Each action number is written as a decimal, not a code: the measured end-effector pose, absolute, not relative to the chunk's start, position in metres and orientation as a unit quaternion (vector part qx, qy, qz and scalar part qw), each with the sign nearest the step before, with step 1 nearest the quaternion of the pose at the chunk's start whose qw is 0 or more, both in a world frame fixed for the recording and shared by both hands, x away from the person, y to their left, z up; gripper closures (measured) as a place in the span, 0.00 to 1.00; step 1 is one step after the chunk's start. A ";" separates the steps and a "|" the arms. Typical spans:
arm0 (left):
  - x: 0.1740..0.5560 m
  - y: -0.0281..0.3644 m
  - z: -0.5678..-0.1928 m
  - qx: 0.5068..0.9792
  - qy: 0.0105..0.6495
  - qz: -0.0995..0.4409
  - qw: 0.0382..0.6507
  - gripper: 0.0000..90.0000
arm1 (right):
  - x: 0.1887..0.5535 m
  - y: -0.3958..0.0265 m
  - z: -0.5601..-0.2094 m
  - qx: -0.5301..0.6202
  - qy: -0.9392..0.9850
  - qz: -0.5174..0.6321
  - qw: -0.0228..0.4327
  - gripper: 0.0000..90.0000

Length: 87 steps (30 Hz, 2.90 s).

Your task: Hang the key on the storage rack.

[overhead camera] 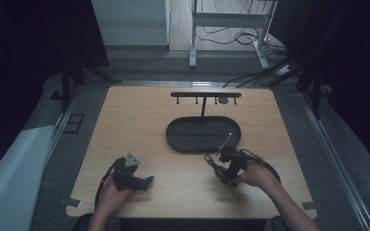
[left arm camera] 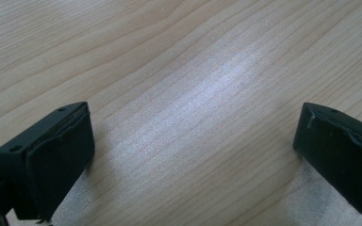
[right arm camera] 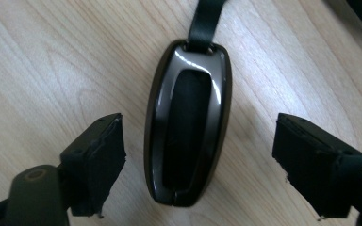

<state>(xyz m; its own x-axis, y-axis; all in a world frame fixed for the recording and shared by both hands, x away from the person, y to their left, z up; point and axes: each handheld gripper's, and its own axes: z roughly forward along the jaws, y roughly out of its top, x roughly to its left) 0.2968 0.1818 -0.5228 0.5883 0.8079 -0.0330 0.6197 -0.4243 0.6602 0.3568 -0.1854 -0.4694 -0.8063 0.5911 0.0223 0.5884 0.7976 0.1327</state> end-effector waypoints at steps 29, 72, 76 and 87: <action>0.297 0.182 -0.523 0.831 0.430 0.147 0.322 0.00 | 0.369 -0.162 -0.478 0.299 0.954 -0.007 -0.007 0.53; 0.297 0.181 -0.523 0.830 0.431 0.147 0.323 0.00 | 0.396 -0.197 -0.373 0.323 0.944 0.064 -0.019 0.54; 0.297 0.181 -0.523 0.830 0.430 0.147 0.323 0.00 | 0.399 -0.199 -0.363 0.329 0.942 0.068 -0.016 0.54; 0.297 0.181 -0.523 0.830 0.430 0.146 0.323 0.00 | 0.417 -0.218 -0.336 0.355 0.931 0.081 -0.006 0.54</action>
